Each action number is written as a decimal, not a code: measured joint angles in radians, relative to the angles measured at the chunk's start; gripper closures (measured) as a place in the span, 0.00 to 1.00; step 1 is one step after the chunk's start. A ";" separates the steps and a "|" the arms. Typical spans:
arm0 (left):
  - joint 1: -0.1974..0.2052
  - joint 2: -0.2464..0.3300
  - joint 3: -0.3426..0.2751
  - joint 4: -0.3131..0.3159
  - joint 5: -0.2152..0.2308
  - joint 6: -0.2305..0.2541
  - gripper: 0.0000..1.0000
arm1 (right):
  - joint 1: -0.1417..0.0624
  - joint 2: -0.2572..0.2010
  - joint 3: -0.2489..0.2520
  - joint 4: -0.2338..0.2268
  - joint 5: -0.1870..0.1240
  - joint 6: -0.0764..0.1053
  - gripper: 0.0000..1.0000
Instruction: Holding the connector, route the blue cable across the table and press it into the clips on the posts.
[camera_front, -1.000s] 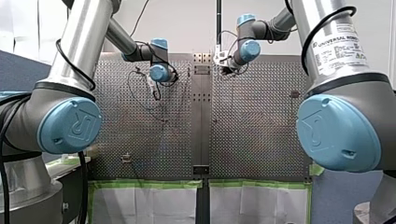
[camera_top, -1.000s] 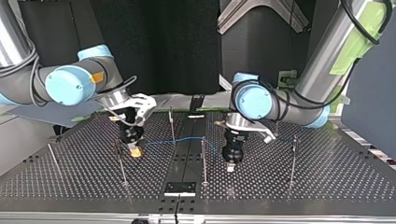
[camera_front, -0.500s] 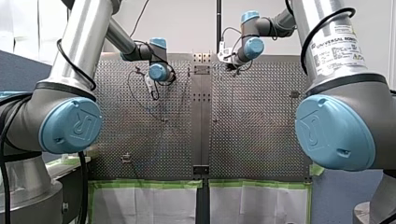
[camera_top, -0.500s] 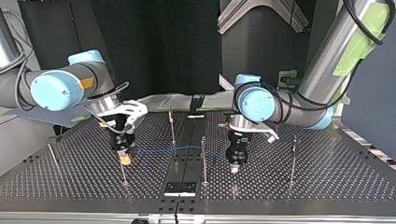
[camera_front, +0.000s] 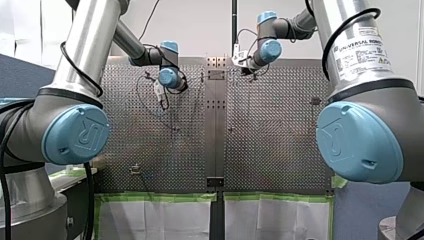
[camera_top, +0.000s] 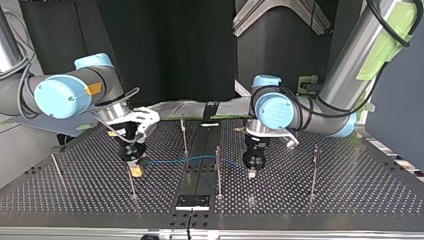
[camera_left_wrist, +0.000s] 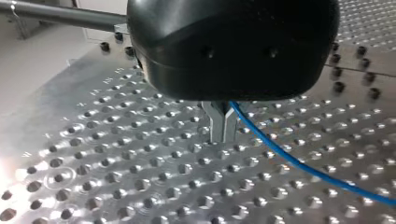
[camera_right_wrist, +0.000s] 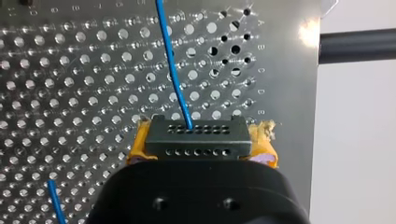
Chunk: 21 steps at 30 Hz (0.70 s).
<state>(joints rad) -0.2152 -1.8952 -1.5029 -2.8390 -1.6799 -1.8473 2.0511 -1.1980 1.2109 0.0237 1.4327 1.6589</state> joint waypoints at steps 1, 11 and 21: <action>0.000 0.004 -0.008 -0.004 -0.005 0.002 1.00 | 0.001 0.001 0.000 0.000 0.000 0.000 1.00; -0.017 0.074 -0.095 0.017 -0.040 0.020 0.76 | 0.009 0.025 -0.001 -0.004 -0.001 -0.005 1.00; -0.044 0.091 -0.125 -0.021 -0.043 0.042 0.00 | 0.010 0.043 -0.001 -0.006 -0.012 -0.005 1.00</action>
<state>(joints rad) -0.2593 -1.8047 -1.6282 -2.8604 -1.7229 -1.8052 2.0606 -1.1553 1.2098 0.0174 1.4212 1.6536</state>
